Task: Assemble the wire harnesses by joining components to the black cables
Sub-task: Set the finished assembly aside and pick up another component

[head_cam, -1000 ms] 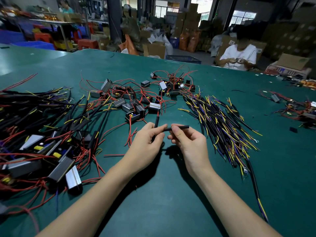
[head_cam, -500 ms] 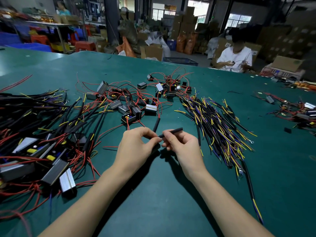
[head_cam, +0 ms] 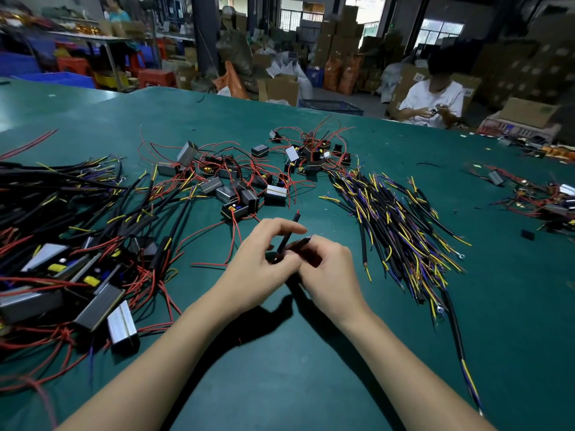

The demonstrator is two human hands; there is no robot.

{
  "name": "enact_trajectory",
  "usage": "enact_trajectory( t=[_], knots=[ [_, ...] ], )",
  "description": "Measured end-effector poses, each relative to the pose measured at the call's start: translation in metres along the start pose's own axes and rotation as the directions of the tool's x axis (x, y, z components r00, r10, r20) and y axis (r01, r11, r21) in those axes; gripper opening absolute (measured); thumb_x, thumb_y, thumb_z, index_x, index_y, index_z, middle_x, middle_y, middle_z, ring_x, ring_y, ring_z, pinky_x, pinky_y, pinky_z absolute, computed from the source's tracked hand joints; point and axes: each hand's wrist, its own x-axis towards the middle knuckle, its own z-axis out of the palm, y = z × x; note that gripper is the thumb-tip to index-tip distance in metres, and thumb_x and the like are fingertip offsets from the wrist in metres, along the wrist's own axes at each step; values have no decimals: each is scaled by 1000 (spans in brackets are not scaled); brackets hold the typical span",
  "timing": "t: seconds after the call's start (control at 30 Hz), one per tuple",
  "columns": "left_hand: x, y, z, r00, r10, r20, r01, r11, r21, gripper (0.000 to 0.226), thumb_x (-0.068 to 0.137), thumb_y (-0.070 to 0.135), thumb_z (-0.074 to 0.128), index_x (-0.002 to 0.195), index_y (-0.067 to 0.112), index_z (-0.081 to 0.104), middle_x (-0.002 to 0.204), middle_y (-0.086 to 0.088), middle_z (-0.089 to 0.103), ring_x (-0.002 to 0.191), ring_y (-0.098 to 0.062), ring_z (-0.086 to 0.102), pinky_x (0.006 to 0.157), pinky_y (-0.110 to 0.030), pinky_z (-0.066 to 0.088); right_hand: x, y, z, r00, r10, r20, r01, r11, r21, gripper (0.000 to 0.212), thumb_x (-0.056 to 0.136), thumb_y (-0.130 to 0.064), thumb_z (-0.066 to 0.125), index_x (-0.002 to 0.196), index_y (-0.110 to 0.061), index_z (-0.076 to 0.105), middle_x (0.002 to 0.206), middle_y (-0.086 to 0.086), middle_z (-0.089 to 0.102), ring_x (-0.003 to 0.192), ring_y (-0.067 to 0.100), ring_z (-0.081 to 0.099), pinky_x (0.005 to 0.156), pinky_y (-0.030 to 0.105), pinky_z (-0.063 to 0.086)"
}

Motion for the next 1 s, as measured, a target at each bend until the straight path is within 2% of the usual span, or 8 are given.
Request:
enact_trajectory(
  t=[0.07,0.17,0.27,0.37,0.53,0.7,0.83,1.0],
  knots=[
    [0,1,4,997,15,-77,-17,999,-27,17,83,16,68,100,22,66,104,5,63,103,-2,56,88,-15,41,-1,-3,2,997,-72,-1,72,995,-69,11,77,6,61,78,-1,70,76,9,69,74,22,64,69,39,51],
    [2,1,9,979,-51,-198,29,993,-111,9,81,12,73,88,18,74,98,1,66,93,-6,62,75,-18,47,-2,-5,-1,999,-48,3,48,995,-90,13,78,4,62,80,-5,72,65,-6,62,61,5,56,60,21,45],
    [6,-2,11,961,-95,-258,52,984,-168,6,79,11,74,84,14,76,92,-2,70,83,-7,64,63,-14,46,3,-2,-9,993,116,2,-116,989,90,18,82,3,61,83,-13,67,71,-1,65,63,9,57,64,26,47],
    [7,-2,12,961,-56,-272,21,991,-132,8,79,12,75,81,20,75,87,1,71,76,-6,63,58,-12,42,5,-5,-18,998,51,-45,-36,958,283,28,82,3,53,92,-22,64,83,-2,66,72,11,60,69,24,49],
    [8,-4,12,969,-19,-248,10,999,-35,8,80,6,73,85,11,77,89,-2,70,76,-10,64,58,-12,42,1,-9,-13,990,-62,-124,87,975,205,13,85,-11,66,85,-23,70,85,-4,67,84,17,65,77,39,51],
    [8,-4,10,971,5,-237,0,1000,24,5,80,14,74,83,17,77,86,3,70,77,-10,65,62,-22,47,3,-8,-15,982,-3,-187,55,960,273,20,85,-4,68,76,-21,71,78,-6,67,74,6,61,70,20,47],
    [5,-2,8,973,4,-230,33,987,158,3,81,28,74,81,25,75,82,13,68,81,-7,64,71,-34,51,3,-8,-9,965,117,-235,-21,927,374,17,87,-5,66,75,-17,68,67,-12,62,65,2,54,68,19,42],
    [0,4,1,984,18,-179,28,968,249,7,82,28,71,88,25,70,89,11,66,89,-10,61,77,-37,50,2,-9,-12,991,110,-74,-76,931,358,15,88,-8,65,76,-15,67,63,-12,62,63,1,54,64,14,42]
  ],
)
